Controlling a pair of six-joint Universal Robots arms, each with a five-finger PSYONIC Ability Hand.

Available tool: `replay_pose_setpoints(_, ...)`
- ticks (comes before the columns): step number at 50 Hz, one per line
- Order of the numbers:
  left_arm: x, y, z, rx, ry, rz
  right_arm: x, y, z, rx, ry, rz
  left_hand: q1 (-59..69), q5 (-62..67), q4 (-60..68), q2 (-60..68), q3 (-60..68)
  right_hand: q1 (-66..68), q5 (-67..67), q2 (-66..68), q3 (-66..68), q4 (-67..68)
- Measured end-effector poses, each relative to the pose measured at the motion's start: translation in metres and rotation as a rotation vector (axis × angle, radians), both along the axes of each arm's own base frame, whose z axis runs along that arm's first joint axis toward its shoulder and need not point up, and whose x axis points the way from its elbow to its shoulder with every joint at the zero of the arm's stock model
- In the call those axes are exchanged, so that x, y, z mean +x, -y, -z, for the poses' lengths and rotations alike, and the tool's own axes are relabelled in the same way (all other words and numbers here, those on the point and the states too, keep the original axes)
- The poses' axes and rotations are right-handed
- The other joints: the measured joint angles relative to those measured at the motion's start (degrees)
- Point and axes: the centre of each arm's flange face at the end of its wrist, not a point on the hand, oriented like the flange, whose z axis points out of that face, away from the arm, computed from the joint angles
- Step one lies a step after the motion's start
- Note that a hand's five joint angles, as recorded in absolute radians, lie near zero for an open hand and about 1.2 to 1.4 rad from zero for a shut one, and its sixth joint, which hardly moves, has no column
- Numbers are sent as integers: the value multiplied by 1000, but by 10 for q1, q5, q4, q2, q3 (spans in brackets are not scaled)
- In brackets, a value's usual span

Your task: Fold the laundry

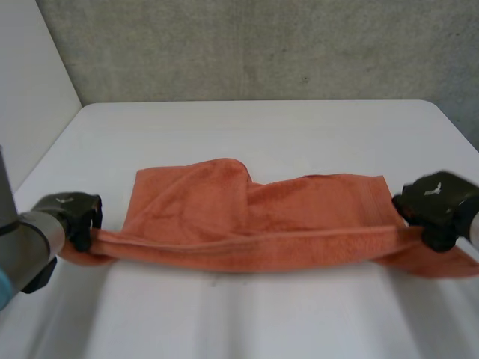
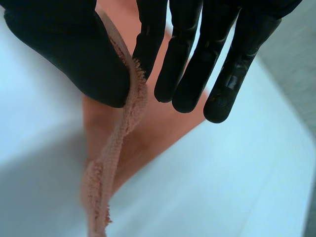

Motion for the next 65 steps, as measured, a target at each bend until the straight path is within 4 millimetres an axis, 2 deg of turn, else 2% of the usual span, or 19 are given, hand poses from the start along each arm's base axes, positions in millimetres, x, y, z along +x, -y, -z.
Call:
replay_pose_setpoints(6, -11, 24, 20, -27, 27, 37, 2, 36, 31, 46, -84, 21, 1, 0, 0, 0, 0, 0, 0, 0, 2, 0)
replay_pose_setpoints(12, -33, 66, -4, -249, -27, 65, 18, 81, 15, -132, -14, 74, 1, 0, 0, 0, 0, 0, 0, 0, 2, 2)
replay_pose_setpoints(14, -47, 95, -43, -467, -86, 75, 35, 119, -37, -416, 130, 126, 1, 0, 0, 0, 0, 0, 0, 0, 2, 2)
replay_pose_setpoints(17, -55, 111, -80, -657, -138, 75, 42, 133, -82, -615, 239, 148, 1, 0, 0, 0, 1, 0, 0, 0, 2, 2)
replay_pose_setpoints(20, -57, 122, -137, -927, -211, 65, 44, 137, -136, -841, 361, 159, 1, 0, 0, 0, 0, 0, 0, 0, 2, 2)
replay_pose_setpoints(21, -56, 123, -164, -1058, -245, 57, 43, 133, -168, -974, 429, 159, 1, 0, 0, 0, 1, 0, 0, 0, 2, 2)
replay_pose_setpoints(23, -55, 122, -173, -1099, -256, 54, 43, 131, -175, -1006, 444, 158, 1, 0, 0, 0, 1, 0, 0, 0, 2, 2)
replay_pose_setpoints(25, -48, 117, -202, -1246, -289, 39, 40, 120, -198, -1106, 491, 151, 1, 0, 0, 0, 1, 0, 0, 0, 2, 2)
replay_pose_setpoints(27, -46, 116, -205, -1264, -292, 35, 39, 117, -198, -1111, 494, 150, 1, 1, 0, 0, 1, 0, 0, 0, 2, 2)
replay_pose_setpoints(33, -38, 116, -174, -1178, -261, 21, 39, 112, -153, -942, 433, 144, 3, 1, 0, 0, 1, 0, 0, 0, 2, 2)
replay_pose_setpoints(35, -34, 115, -144, -1082, -240, 17, 39, 108, -116, -803, 390, 136, 3, 1, 0, 0, 1, 0, 0, 0, 2, 2)
replay_pose_setpoints(37, -33, 114, -134, -1050, -234, 16, 39, 107, -110, -782, 384, 134, 3, 1, 0, 0, 1, 0, 0, 0, 2, 3)
replay_pose_setpoints(48, -28, 90, -14, -685, -176, 40, 43, 86, 40, -310, 282, 92, 5, 1, 0, 0, 1, 0, 0, 0, 2, 2)
replay_pose_setpoints(49, -28, 90, -14, -685, -176, 40, 43, 86, 40, -310, 282, 92, 5, 1, 0, 0, 1, 0, 0, 0, 2, 2)
replay_pose_setpoints(51, -28, 86, 3, -636, -166, 43, 43, 82, 67, -236, 272, 89, 5, 1, 0, 0, 1, 0, 1, 0, 2, 2)
replay_pose_setpoints(55, -27, 83, 13, -602, -158, 42, 41, 79, 92, -174, 268, 95, 5, 1, 0, 0, 1, 0, 0, -1, 0, 1)
replay_pose_setpoints(62, -22, 84, 11, -592, -155, 27, 31, 82, 103, -148, 288, 140, 5, 1, 0, 0, 1, -49, -56, -81, -78, -82)
replay_pose_setpoints(63, -20, 84, 10, -589, -154, 22, 25, 84, 103, -136, 314, 173, 5, 1, 0, 0, 1, -171, -200, -228, -224, -227)
replay_pose_setpoints(65, -19, 84, 10, -585, -153, 18, 22, 86, 103, -128, 335, 197, 5, 1, 0, 0, 1, -198, -237, -258, -258, -262)
